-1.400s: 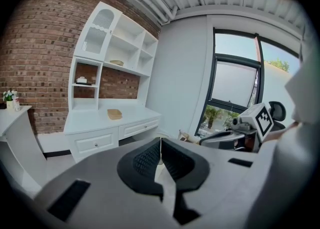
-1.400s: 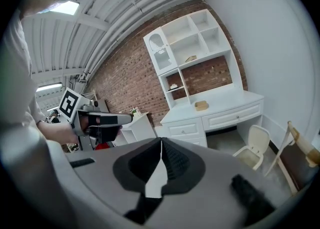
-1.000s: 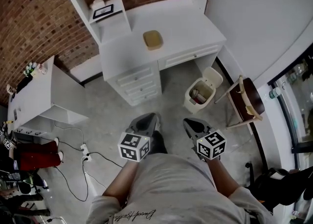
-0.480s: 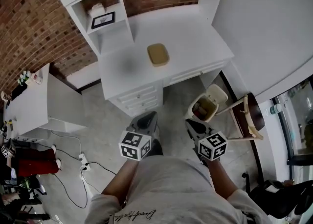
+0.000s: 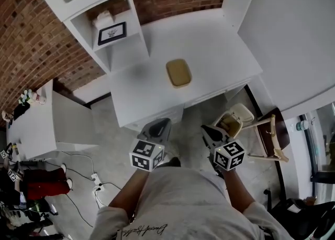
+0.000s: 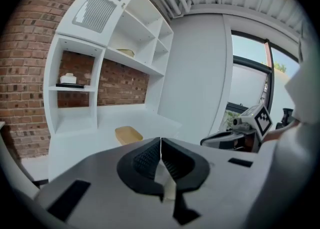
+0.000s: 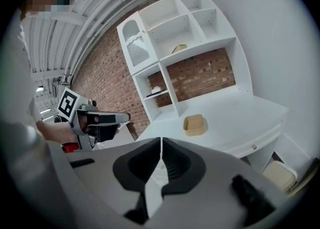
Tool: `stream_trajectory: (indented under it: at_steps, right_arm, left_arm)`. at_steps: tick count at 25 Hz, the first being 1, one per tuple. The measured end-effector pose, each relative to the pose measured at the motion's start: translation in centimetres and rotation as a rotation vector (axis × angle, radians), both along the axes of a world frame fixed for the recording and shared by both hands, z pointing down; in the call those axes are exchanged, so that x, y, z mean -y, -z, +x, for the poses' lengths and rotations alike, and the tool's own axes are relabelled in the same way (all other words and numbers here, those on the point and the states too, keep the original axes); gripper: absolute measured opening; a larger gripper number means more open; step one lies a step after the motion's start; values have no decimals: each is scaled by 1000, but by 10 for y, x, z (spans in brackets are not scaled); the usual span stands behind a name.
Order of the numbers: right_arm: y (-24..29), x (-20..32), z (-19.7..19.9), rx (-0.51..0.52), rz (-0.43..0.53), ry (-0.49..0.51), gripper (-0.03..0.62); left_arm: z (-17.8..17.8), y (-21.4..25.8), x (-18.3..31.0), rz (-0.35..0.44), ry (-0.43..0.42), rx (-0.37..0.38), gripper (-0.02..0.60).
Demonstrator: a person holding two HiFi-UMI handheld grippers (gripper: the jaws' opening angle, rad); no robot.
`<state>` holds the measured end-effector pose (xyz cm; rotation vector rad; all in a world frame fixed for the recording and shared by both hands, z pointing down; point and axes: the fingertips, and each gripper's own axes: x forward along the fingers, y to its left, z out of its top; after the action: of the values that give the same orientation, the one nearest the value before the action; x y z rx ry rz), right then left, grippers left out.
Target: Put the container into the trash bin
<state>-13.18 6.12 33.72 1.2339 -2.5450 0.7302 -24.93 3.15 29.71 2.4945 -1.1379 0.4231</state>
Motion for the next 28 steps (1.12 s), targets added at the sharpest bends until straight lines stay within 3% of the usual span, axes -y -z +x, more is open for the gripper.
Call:
stream_trajectory:
  at_steps: [3,14,28]
  right_arm:
    - [3,29,-11,-8,9,0,29]
    - [13,78,-25,-34,27,22,31]
    - [11,143,-13,-42,9,71,29]
  left_arm:
    - [-8,-4,26,-4,-23,24,18]
    - [-19,-1,72,-10,-51,-19,18]
    - [-7,-9,129,-36,23,-23,18]
